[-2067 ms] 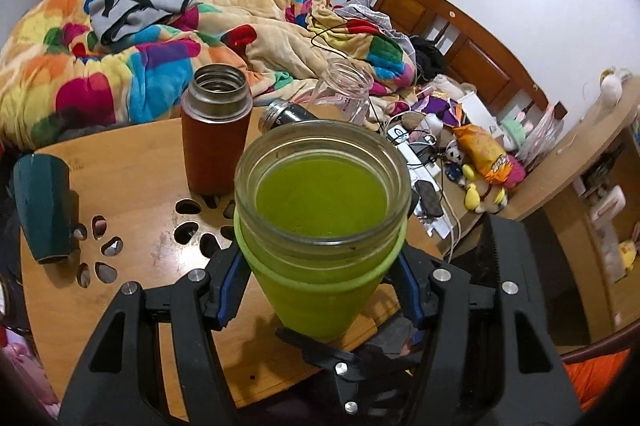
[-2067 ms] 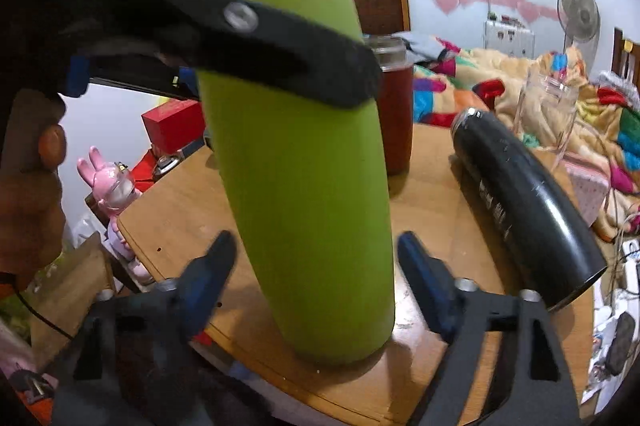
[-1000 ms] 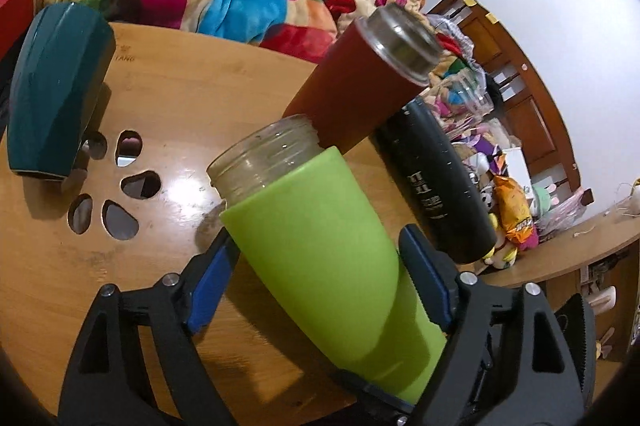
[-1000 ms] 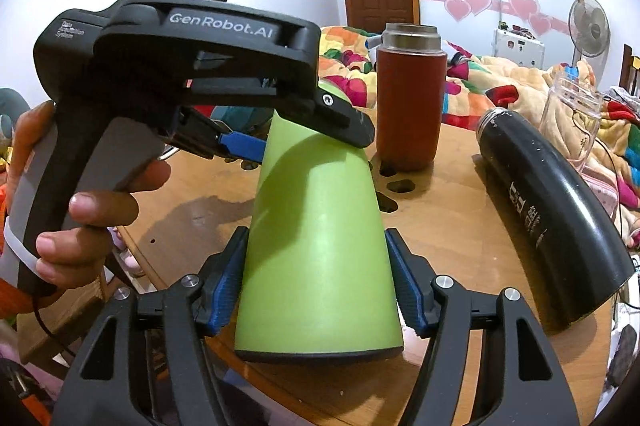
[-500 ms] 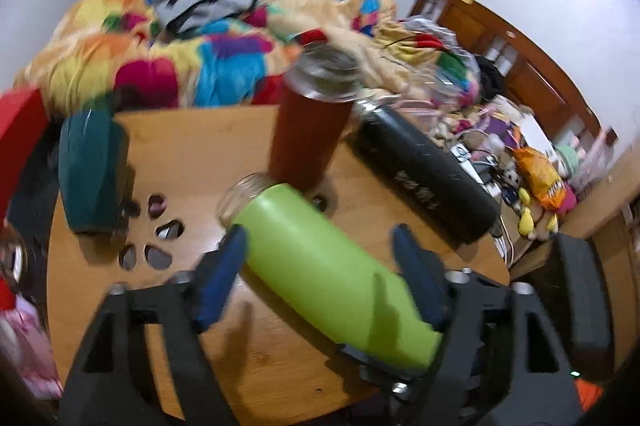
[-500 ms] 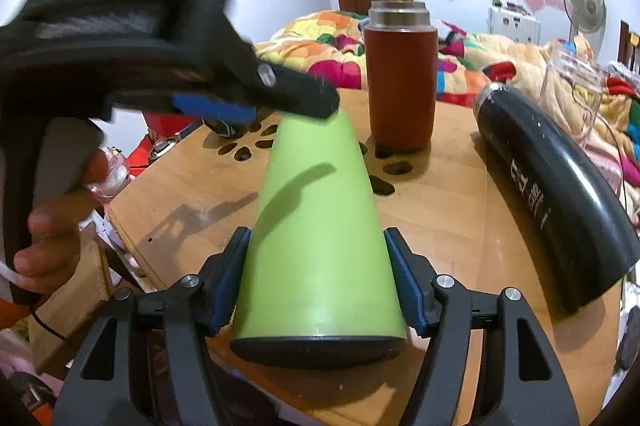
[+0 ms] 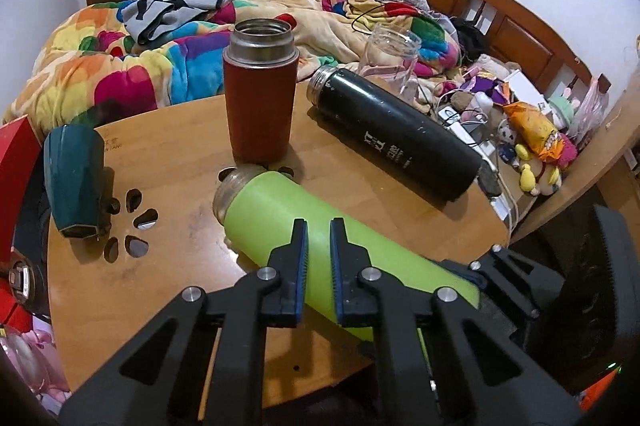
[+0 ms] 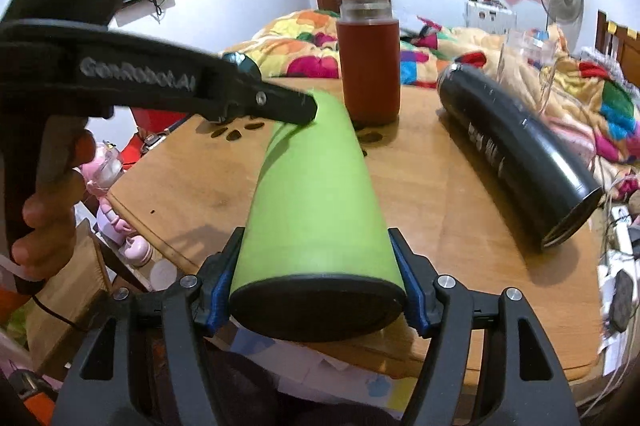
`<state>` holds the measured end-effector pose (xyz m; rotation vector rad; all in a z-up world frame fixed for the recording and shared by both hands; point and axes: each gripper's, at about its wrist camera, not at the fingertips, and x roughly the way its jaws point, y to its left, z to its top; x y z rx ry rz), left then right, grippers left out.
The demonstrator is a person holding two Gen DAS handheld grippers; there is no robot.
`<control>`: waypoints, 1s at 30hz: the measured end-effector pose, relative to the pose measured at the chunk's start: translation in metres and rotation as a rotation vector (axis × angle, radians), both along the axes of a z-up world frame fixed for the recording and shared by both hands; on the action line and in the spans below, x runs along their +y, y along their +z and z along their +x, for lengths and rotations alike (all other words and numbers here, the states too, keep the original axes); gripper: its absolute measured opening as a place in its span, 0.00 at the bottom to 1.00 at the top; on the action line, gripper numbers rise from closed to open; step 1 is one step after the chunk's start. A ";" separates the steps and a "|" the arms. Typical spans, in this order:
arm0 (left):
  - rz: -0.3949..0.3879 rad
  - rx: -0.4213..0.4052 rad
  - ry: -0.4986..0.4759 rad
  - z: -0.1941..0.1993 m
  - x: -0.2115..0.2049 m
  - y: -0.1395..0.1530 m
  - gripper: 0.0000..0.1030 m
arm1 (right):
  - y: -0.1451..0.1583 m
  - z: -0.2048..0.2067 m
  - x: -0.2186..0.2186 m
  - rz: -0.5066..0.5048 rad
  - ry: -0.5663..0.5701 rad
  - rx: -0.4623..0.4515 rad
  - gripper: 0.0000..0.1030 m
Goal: Flip cup upside down
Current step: 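Lift the green tumbler with the left gripper and tilt it onto its side, then grasp the tumbler's black base with the right gripper while the left gripper opens and releases it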
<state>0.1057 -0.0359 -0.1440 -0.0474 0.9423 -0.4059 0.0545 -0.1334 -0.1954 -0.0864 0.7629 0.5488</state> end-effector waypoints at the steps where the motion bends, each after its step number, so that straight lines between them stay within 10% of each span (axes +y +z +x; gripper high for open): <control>1: -0.012 0.002 -0.001 -0.001 0.002 0.002 0.10 | 0.005 -0.003 0.000 -0.004 0.003 -0.015 0.62; 16: -0.108 -0.037 0.062 -0.017 0.040 0.035 0.10 | 0.074 -0.015 0.005 0.032 0.068 -0.188 0.62; 30: -0.045 -0.095 0.162 -0.021 0.093 0.045 0.22 | 0.108 0.037 0.044 -0.024 0.138 -0.142 0.62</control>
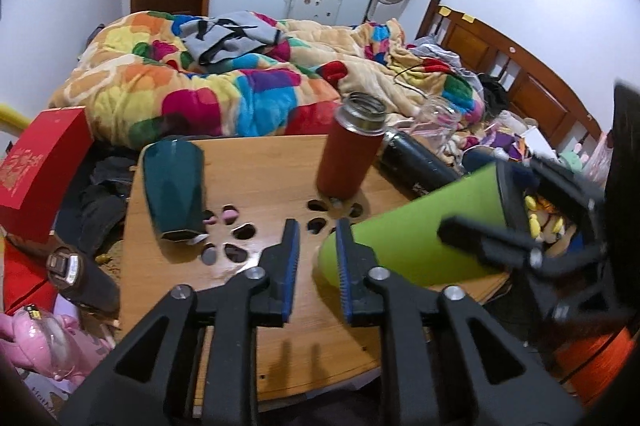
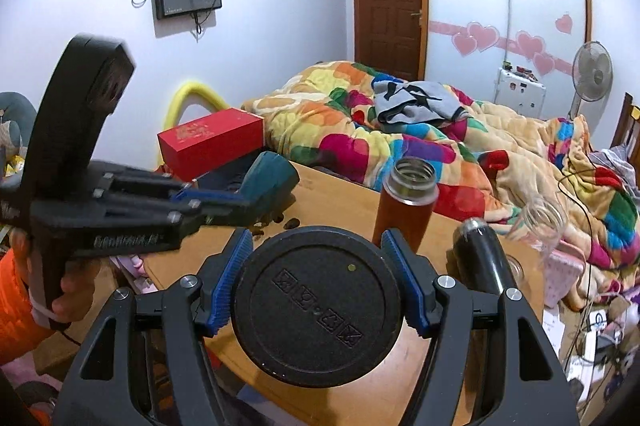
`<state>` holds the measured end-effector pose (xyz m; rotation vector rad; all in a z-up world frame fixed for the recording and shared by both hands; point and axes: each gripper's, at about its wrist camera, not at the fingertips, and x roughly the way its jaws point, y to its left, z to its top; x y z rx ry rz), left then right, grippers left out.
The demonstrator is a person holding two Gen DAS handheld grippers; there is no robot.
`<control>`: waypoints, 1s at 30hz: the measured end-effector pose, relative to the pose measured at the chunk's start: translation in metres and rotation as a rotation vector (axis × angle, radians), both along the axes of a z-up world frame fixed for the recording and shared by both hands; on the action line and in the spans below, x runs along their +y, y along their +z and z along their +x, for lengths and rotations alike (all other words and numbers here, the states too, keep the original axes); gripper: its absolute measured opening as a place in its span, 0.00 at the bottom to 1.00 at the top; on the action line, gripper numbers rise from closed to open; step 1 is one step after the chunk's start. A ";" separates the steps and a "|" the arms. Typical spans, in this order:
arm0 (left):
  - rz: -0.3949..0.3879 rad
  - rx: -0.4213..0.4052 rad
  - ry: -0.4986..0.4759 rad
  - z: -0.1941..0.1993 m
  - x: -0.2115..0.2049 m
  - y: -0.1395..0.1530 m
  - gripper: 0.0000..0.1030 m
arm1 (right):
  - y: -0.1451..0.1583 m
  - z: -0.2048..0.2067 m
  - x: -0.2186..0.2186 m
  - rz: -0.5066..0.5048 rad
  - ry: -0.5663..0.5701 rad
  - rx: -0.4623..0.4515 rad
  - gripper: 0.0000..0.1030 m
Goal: Flip cup upside down
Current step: 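Grasp the tumbler's black base with the right gripper while the left gripper opens and releases it, then rotate the tumbler base-up with the right gripper and lower it onto the table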
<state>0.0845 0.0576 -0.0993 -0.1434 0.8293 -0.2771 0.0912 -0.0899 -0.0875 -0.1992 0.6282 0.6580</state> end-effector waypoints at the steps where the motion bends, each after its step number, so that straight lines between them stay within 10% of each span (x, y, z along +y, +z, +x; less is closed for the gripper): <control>1: 0.011 -0.001 0.005 -0.001 0.002 -0.001 0.26 | 0.002 0.006 0.004 -0.009 0.004 0.008 0.62; 30: -0.020 -0.006 -0.005 -0.005 0.016 -0.012 0.47 | 0.006 0.074 0.071 -0.187 0.015 0.133 0.63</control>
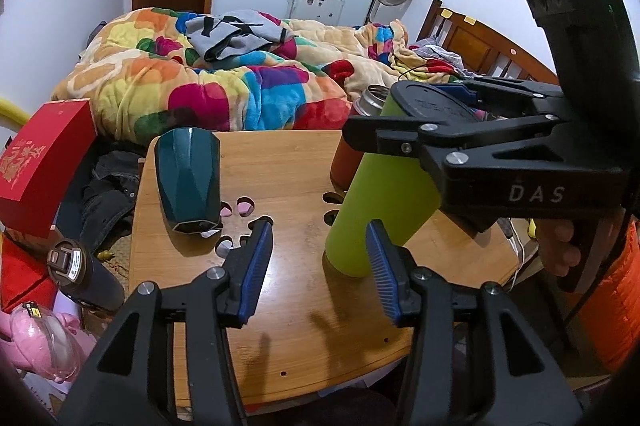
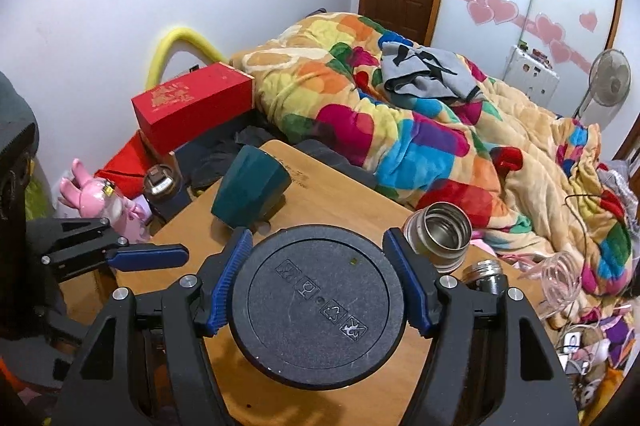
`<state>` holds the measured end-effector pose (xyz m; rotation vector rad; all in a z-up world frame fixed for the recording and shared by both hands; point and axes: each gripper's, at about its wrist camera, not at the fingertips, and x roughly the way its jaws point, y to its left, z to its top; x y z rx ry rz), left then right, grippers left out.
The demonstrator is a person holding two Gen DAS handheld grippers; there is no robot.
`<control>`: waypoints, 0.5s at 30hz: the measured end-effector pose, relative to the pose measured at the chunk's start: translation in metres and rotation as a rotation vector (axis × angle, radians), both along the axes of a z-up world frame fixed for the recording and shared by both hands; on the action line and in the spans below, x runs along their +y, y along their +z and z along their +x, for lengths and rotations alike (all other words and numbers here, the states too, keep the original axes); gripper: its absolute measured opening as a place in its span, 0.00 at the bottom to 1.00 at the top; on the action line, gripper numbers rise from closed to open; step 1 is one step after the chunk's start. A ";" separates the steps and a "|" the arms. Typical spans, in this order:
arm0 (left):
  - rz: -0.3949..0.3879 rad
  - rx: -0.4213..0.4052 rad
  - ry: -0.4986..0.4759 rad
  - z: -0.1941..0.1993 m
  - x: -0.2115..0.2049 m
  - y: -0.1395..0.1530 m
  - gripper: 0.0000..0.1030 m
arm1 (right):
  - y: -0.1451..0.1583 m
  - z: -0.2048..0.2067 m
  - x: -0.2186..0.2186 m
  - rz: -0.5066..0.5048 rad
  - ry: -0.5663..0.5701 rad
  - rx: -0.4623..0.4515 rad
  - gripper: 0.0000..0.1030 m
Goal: Flip cup upside down
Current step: 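Rotate the tumbler base-up with the right gripper and lower it onto the table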
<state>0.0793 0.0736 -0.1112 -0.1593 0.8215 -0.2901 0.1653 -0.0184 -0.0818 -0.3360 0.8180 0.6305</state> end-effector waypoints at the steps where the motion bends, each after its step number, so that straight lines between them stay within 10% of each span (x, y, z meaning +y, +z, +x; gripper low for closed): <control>1: 0.001 -0.002 -0.002 0.000 -0.001 0.001 0.47 | 0.000 0.000 -0.001 0.005 0.000 0.002 0.63; 15: 0.018 -0.093 0.004 -0.020 -0.006 0.038 0.59 | 0.029 -0.033 -0.034 0.124 -0.033 -0.049 0.70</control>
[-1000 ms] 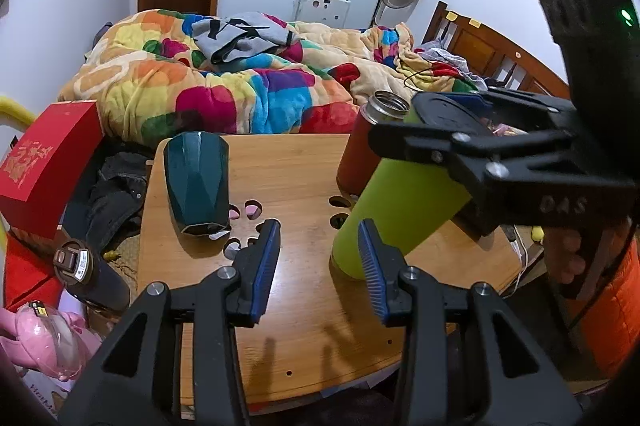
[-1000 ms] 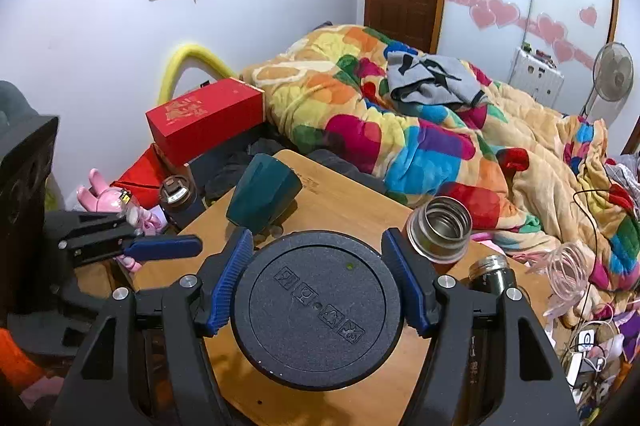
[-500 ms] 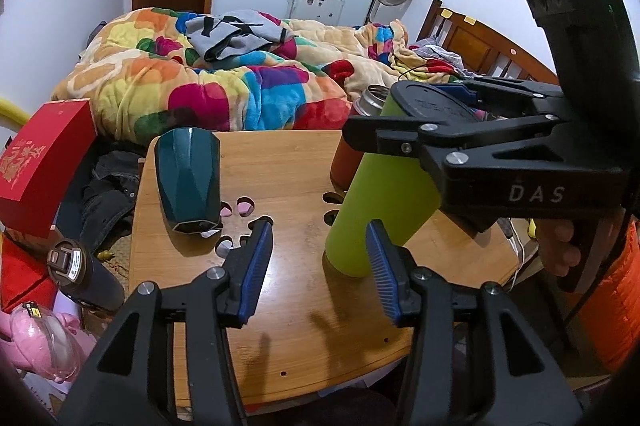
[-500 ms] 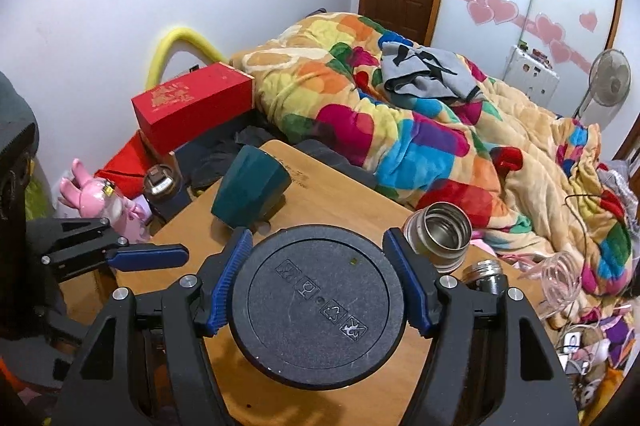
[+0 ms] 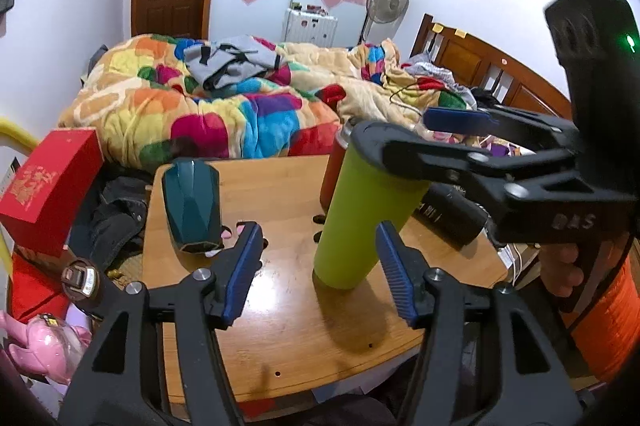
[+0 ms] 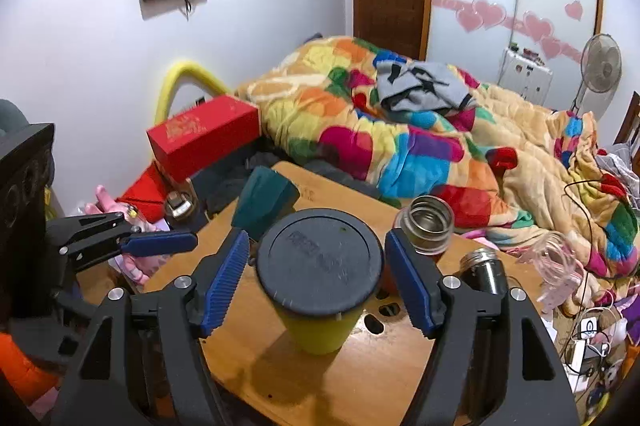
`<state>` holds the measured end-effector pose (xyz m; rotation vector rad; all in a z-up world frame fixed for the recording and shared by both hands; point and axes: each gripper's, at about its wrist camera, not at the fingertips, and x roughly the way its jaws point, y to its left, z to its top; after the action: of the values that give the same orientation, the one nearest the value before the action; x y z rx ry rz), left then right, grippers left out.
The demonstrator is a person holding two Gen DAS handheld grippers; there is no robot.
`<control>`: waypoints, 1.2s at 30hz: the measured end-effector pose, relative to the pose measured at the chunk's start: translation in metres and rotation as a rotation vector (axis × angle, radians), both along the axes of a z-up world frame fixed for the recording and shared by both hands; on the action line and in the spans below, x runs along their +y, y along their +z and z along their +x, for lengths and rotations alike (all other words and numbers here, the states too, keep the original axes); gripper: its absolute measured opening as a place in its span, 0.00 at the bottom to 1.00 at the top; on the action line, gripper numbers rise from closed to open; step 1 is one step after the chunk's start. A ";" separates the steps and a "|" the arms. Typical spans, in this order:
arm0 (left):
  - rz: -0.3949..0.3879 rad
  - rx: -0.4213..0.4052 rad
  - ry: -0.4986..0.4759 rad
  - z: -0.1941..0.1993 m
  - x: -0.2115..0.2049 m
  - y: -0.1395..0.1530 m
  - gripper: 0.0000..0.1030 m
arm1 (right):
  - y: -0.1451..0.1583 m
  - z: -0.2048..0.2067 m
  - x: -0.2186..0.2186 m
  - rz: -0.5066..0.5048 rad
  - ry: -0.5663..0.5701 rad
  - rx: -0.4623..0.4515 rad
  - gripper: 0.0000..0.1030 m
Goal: Flip cup upside down
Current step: 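Rotate the tumbler base-up with the right gripper and lower it onto the table, then open the right gripper and withdraw it from the tumbler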
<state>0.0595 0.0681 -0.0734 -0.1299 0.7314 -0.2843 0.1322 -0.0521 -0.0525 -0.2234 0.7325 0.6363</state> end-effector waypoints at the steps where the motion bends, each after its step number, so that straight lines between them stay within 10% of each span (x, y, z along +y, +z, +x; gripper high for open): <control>1: 0.002 -0.014 0.002 -0.004 -0.001 0.005 0.60 | 0.003 -0.004 -0.003 0.009 -0.003 -0.009 0.72; 13: 0.036 -0.211 0.016 -0.056 -0.029 0.062 0.95 | 0.043 -0.062 -0.056 0.090 -0.104 -0.127 0.83; 36: 0.127 -0.358 0.076 -0.125 -0.074 0.080 1.00 | 0.051 -0.150 -0.111 0.145 -0.257 -0.208 1.00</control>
<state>-0.0657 -0.0057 0.0062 0.0151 0.3867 -0.1812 -0.0178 -0.1631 -0.0018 -0.0584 0.5015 0.4115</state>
